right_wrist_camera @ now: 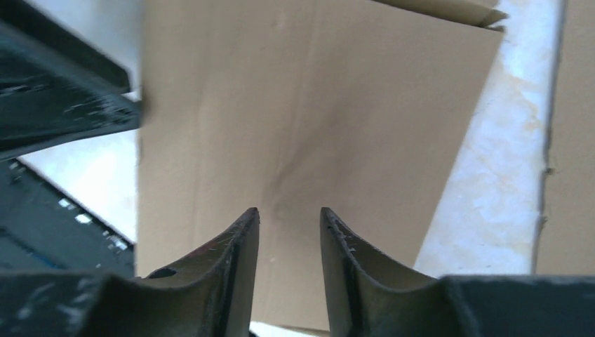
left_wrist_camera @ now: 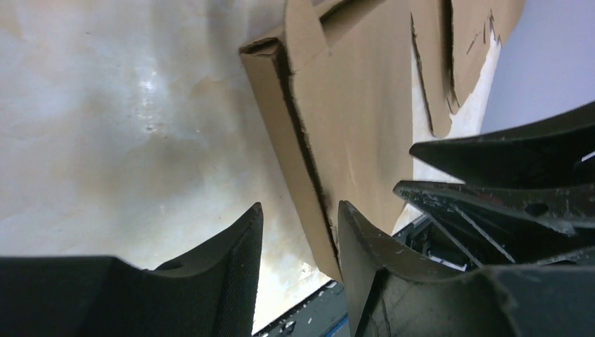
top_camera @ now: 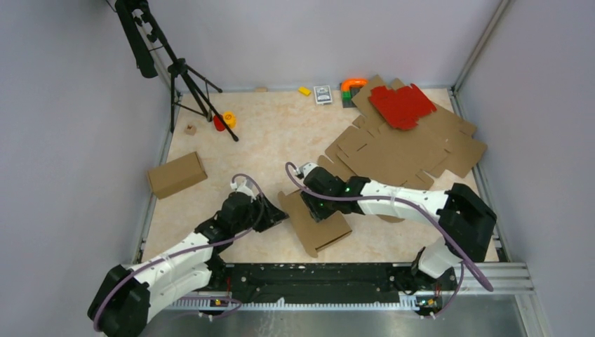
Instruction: Fold the paper box
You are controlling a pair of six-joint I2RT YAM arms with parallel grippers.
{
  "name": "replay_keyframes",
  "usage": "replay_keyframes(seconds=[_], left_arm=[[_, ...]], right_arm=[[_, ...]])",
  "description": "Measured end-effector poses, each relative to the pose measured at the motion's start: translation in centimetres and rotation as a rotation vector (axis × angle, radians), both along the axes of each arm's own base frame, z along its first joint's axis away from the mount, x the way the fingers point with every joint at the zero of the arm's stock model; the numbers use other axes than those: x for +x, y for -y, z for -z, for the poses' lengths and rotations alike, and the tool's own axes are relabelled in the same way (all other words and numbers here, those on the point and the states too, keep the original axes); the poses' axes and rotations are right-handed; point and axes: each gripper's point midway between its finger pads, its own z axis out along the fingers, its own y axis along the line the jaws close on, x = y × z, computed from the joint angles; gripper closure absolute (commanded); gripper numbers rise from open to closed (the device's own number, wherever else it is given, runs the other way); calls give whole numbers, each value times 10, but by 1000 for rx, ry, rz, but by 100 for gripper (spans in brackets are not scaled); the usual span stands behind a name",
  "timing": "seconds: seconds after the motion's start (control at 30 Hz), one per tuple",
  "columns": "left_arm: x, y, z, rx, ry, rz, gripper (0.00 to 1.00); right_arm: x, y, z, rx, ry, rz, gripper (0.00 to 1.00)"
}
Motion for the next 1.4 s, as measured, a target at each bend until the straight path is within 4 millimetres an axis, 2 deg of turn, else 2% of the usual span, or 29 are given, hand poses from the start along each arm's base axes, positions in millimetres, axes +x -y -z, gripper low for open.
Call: replay_keyframes(seconds=[0.1, 0.23, 0.3, 0.43, 0.5, 0.67, 0.9, 0.97, 1.03, 1.07, 1.23, 1.4], left_arm=[[2, 4, -5, -8, 14, 21, 55], [2, 4, -9, -11, 35, 28, 55], [3, 5, -13, -18, 52, 29, 55], [4, 5, -17, -26, 67, 27, 55], [3, 4, -16, -23, 62, 28, 55], [1, 4, -12, -13, 47, 33, 55], [1, 4, -11, -9, 51, 40, 55], [1, 3, -11, -2, 53, 44, 55], [0, 2, -9, 7, 50, 46, 54], [-1, 2, -8, 10, 48, 45, 54], [-2, 0, -5, 22, 40, 43, 54], [-2, -1, 4, 47, 16, 48, 53]], right_arm=[[-14, -9, -10, 41, -12, -26, 80], [-33, -19, -17, 107, -43, -50, 93], [-43, -21, -11, 122, -71, -57, 96], [-57, -15, 14, 92, -132, -55, 99], [-58, -15, 23, 79, -146, -50, 99], [-57, -16, 21, 88, -138, -45, 99], [-49, -2, -4, 80, -67, -16, 99], [-44, 2, -16, 88, -35, 3, 91], [-37, 8, -25, 92, -5, 32, 75], [-35, 11, -28, 90, 9, 45, 71], [-11, 37, -41, 120, 48, 145, 69], [3, 61, -34, 140, 31, 217, 68]])
